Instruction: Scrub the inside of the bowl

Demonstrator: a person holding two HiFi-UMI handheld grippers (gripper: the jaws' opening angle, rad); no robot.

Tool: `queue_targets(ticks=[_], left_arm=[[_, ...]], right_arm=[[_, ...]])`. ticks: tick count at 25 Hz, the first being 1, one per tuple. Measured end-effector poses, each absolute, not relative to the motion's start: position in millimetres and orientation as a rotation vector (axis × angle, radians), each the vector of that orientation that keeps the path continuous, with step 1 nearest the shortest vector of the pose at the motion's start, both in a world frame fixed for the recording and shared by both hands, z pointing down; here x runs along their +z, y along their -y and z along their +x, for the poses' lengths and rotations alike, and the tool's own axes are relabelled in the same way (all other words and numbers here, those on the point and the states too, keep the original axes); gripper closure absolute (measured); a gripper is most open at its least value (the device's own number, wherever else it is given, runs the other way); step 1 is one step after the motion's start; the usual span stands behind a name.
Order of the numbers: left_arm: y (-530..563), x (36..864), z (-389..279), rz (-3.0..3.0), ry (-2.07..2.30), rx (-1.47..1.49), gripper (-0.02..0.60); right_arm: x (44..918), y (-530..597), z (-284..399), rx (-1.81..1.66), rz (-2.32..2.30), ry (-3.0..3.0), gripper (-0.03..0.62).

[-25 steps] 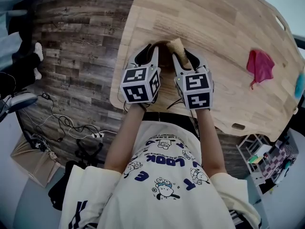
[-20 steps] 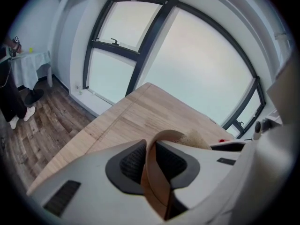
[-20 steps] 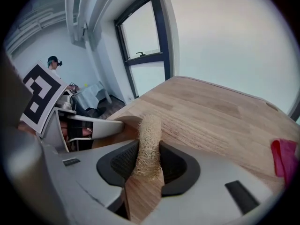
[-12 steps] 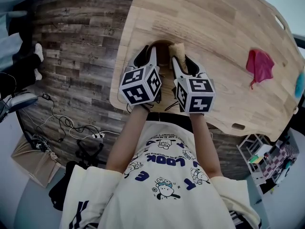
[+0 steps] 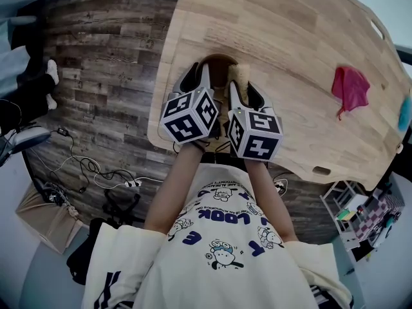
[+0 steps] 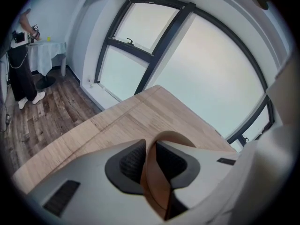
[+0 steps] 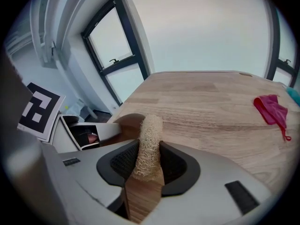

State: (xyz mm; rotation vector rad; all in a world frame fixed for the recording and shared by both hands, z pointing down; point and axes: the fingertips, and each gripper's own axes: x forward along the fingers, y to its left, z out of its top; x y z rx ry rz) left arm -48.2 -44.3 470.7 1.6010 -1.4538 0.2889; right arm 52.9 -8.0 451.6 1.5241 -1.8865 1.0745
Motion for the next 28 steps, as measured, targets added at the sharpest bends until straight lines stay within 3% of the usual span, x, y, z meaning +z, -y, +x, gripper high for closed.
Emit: queue_targets(ticks=[8,18,28], left_arm=[[42.8,472.0,-41.2,1.644,1.380,0.323,0.485],[46.9,458.3,-23.4,2.081,1.174,0.747,0.460],[38.7,462.0,-6.2,2.213,0.939,0.918,0.460]], right_arm=[[453.9,14.4,60.5,1.043,1.503,1.877,0.468],[448.5,34.1,65.9,0.685,1.193,1.989,0.468],[442.4,37.1,54.1,0.538,0.970,2.069,0.468]])
